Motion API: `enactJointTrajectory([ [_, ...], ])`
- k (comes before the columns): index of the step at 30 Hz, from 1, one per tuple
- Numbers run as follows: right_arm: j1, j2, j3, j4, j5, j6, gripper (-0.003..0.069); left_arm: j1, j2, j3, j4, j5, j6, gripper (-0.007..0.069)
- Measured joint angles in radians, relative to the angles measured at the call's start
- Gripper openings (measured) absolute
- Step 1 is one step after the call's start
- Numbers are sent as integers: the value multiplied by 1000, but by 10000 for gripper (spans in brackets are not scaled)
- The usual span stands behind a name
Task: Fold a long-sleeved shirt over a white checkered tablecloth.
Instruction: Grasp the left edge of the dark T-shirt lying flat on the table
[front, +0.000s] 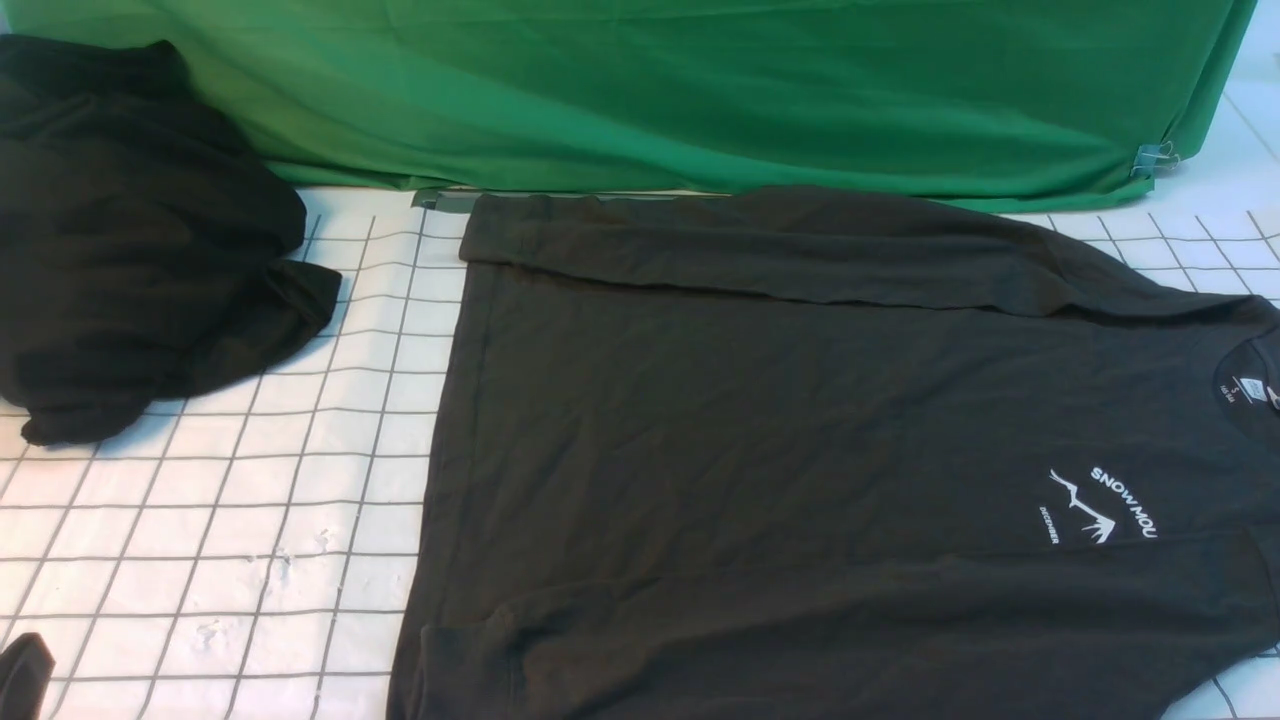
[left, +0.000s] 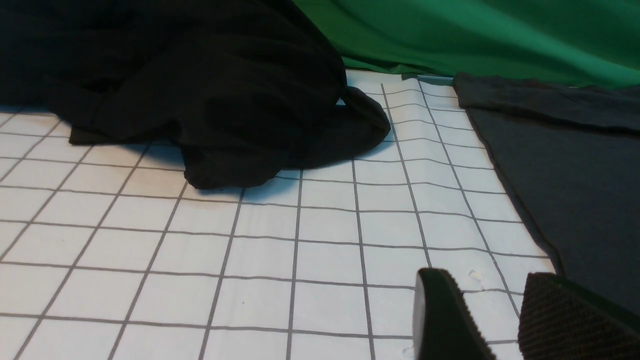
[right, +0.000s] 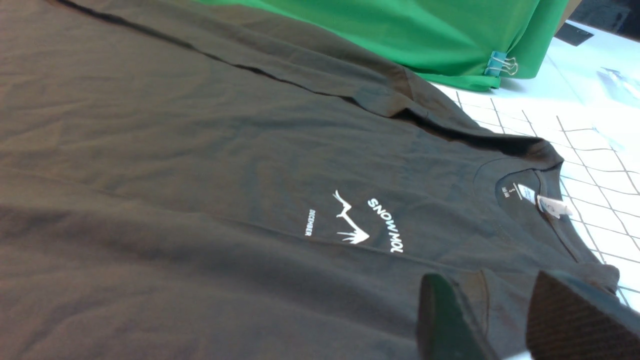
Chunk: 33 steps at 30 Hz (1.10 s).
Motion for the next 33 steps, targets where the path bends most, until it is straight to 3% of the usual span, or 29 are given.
enactJointTrajectory([
  [23, 0, 0, 0, 0, -22, -1, 241, 0, 0, 0, -15, 0, 0, 237],
  [26, 0, 0, 0, 21, -56, 30, 241, 0, 0, 0, -125, -4, -36, 237],
  [28, 0, 0, 0, 98, -99, 152, 241, 0, 0, 0, -294, -16, -111, 237],
  [30, 0, 0, 0, 187, -160, 402, 241, 0, 0, 0, -649, -38, -264, 237],
  [31, 0, 0, 0, 195, -164, 421, 241, 0, 0, 0, -674, -39, -274, 237],
  [33, 0, 0, 0, 219, -191, 590, 241, 0, 0, 0, -908, -43, -365, 237],
])
